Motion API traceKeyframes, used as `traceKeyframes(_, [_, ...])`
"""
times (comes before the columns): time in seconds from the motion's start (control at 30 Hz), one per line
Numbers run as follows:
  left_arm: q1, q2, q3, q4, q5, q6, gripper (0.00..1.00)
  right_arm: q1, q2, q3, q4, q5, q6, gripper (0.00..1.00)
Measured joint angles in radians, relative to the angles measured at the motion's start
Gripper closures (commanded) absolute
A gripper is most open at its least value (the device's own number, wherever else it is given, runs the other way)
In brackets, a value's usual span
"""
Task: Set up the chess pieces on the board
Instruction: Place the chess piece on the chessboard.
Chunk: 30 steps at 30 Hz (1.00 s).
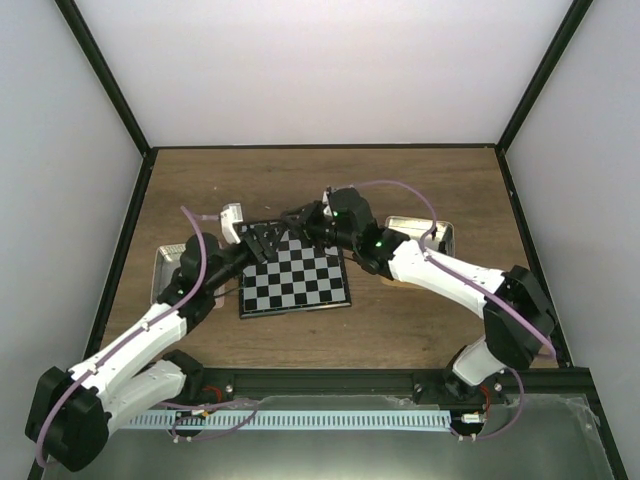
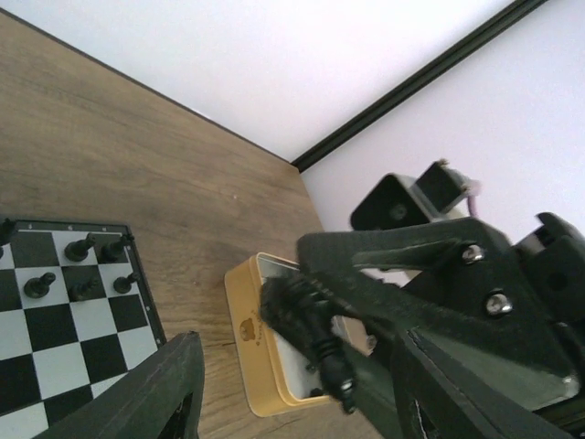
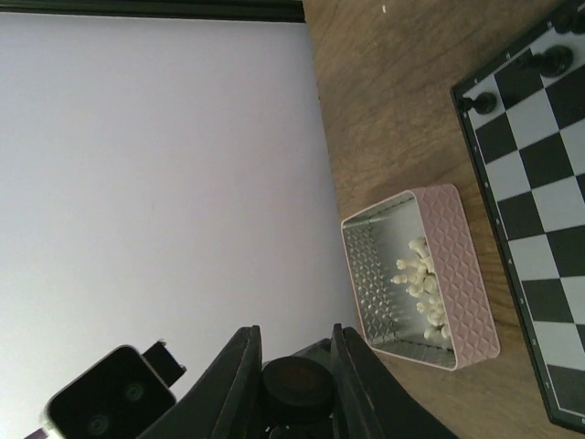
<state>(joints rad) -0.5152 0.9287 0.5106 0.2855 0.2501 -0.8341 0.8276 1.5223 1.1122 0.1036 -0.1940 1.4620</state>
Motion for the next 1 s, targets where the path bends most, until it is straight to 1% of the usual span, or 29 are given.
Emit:
traceKeyframes(0.2, [-0.005, 0.034, -0.003, 0.060, 0.015, -0.037, 0.66, -0.002, 0.023, 0.000, 0.001, -0.026, 0.032, 0.81])
traceKeyframes(0.37, [-0.010, 0.058, -0.003, 0.071, 0.022, -0.046, 0.80, -0.006, 0.028, 0.000, -0.002, -0.031, 0.040, 0.81])
traceKeyframes(0.47, [-0.011, 0.058, -0.002, 0.067, 0.018, -0.039, 0.94, -0.006, 0.031, 0.000, -0.003, -0.030, 0.040, 0.80])
traceKeyframes(0.53, [-0.010, 0.058, 0.000, 0.047, 0.004, -0.033, 0.96, -0.006, 0.032, 0.000, -0.005, -0.029, 0.035, 0.74])
traceKeyframes(0.6, [-0.011, 0.058, 0.012, 0.014, -0.005, -0.022, 0.96, -0.007, 0.035, 0.001, -0.007, -0.029, 0.030, 0.61])
traceKeyframes(0.67, [-0.013, 0.058, 0.032, -0.031, -0.014, -0.010, 0.96, -0.006, 0.037, 0.003, -0.014, -0.021, 0.005, 0.45])
traceKeyframes(0.7, [-0.014, 0.059, 0.049, -0.067, -0.022, 0.001, 0.96, -0.007, 0.037, 0.003, -0.018, -0.014, -0.006, 0.38])
traceKeyframes(0.73, [-0.014, 0.061, 0.071, -0.108, -0.031, 0.013, 0.96, -0.006, 0.037, 0.005, -0.023, -0.003, -0.034, 0.34])
traceKeyframes(0.8, [-0.014, 0.073, 0.112, -0.184, -0.050, 0.041, 0.96, -0.007, 0.035, 0.005, -0.033, 0.021, -0.073, 0.30])
traceKeyframes(0.97, [-0.014, 0.161, 0.243, -0.465, -0.115, 0.144, 0.96, -0.016, -0.014, -0.022, -0.066, 0.119, -0.221, 0.28])
traceKeyframes(1.0, [-0.014, 0.192, 0.274, -0.550, -0.122, 0.173, 0.96, -0.018, -0.039, -0.041, -0.073, 0.141, -0.252, 0.28])
